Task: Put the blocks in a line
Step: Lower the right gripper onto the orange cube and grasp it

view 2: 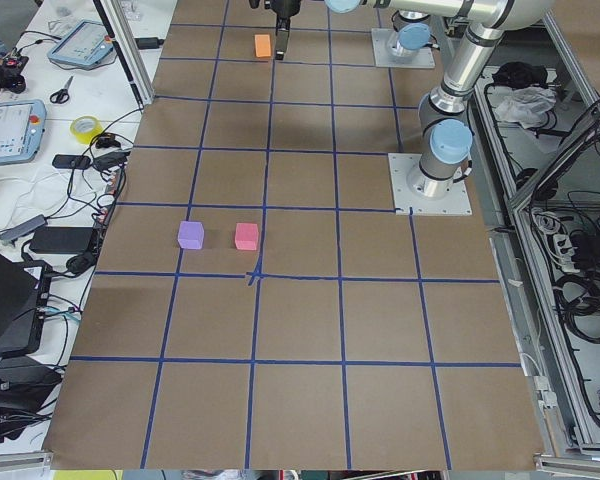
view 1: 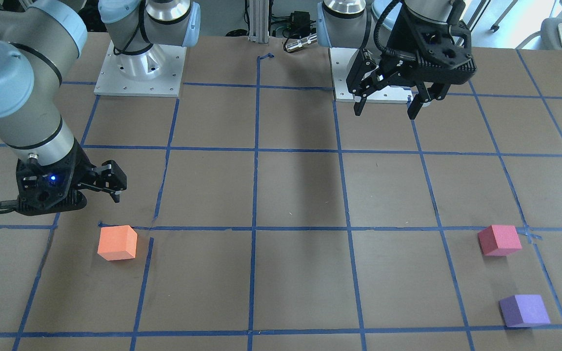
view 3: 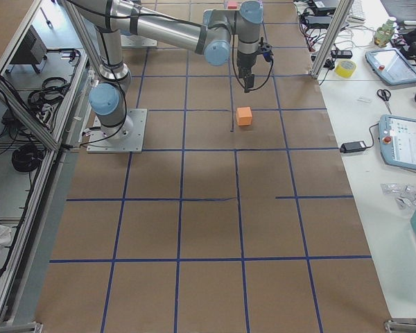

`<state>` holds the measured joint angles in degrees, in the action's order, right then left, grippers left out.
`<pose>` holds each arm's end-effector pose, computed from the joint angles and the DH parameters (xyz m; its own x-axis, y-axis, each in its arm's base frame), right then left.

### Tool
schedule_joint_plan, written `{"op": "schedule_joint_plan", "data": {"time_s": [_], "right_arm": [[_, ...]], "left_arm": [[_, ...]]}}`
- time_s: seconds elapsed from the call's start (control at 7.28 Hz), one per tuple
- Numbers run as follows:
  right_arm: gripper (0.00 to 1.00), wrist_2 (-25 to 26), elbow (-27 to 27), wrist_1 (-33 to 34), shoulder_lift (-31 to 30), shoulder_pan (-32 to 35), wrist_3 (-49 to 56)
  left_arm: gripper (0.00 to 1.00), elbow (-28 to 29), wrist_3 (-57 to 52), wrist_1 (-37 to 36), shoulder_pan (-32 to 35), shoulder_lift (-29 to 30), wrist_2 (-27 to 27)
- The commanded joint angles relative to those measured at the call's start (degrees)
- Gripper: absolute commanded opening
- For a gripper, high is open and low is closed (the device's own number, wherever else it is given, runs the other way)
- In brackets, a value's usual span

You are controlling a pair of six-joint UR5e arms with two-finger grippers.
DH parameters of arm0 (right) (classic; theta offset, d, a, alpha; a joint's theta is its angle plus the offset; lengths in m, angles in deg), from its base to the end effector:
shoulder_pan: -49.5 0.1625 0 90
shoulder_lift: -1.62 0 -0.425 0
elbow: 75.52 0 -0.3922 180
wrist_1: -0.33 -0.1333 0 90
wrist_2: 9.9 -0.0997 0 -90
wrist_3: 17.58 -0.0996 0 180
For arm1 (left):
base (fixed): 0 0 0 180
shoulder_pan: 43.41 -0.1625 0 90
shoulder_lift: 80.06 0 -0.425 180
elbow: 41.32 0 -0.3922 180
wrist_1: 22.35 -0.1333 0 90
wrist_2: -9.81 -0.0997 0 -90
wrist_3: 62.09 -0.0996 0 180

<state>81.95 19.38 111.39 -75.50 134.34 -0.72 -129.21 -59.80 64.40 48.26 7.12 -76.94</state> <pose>0.0780 -0.5828 0.3634 -0.9785 -0.2006 0.0474 -0.2027 0.9782 -0.0454 -0.1530 -0.4784 0.5364 -0.9981 -0.0024 0.0618 -0.0110 0.9901 -0.1399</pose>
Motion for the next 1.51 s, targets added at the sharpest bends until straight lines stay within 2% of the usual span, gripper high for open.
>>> {"op": "schedule_joint_plan", "data": {"time_s": [0.0,0.55,1.37], "right_arm": [[1.0,-0.09,0.02,5.1,5.47,-0.12,0.45],[1.0,0.43,0.02,6.88,12.33,-1.79,0.45],[1.0,-0.44,-0.15,6.62,16.47,-1.7,-0.43]], "left_arm": [[1.0,-0.09,0.0,0.09,0.0,0.01,0.0],[1.0,-0.09,0.0,0.09,0.0,-0.08,0.0],[1.0,0.0,0.0,0.09,0.0,-0.08,0.0]]}}
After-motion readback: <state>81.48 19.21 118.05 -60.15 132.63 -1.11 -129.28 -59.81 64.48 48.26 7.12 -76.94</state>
